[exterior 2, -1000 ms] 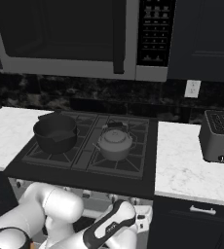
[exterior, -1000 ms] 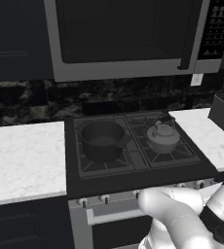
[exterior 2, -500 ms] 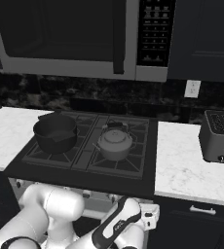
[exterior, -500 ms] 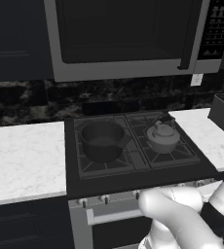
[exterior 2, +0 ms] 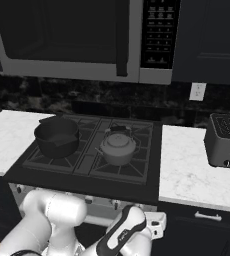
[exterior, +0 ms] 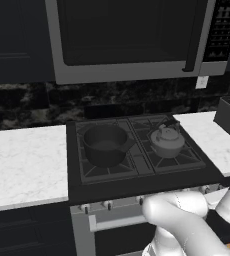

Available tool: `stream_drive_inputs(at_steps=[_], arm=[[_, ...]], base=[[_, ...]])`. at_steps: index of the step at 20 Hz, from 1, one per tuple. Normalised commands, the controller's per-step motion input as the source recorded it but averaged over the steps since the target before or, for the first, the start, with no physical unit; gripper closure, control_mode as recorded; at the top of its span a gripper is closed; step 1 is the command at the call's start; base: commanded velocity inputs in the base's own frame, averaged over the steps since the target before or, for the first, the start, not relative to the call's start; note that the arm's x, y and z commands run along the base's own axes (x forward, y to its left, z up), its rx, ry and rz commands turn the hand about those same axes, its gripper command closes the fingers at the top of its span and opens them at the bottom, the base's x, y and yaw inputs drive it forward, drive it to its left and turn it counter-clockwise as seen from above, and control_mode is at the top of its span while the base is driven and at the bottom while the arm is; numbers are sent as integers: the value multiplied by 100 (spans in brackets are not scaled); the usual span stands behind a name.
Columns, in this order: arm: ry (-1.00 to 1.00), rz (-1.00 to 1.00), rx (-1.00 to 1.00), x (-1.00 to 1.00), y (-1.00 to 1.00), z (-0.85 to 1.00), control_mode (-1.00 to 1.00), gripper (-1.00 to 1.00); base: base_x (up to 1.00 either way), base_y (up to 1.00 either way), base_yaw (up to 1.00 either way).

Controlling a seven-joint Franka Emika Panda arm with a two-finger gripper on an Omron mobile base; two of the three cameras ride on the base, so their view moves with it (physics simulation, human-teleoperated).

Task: Pick the kettle from the counter and place it on a stove burner. Then turn the burner on.

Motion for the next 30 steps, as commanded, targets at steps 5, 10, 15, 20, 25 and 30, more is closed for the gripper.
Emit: stream_drive_inputs(at_steps=[5, 10, 15, 20, 25, 30], arm=[[-1, 0, -2, -7, 7, -1, -100, -100], [0, 0, -1, 5, 7, 0, -100, -100], [0, 0, -3, 3, 23, -12, -100, -100], [5, 0, 0, 1, 11, -8, -100, -100], [-2, 0, 0, 5, 0, -1, -100, -100], [-1, 0, 0, 10, 0, -1, -100, -100]], base=[[0, 0, 0], [0, 0, 0], [0, 0, 0], [0, 0, 0], [0, 0, 0], [0, 0, 0]])
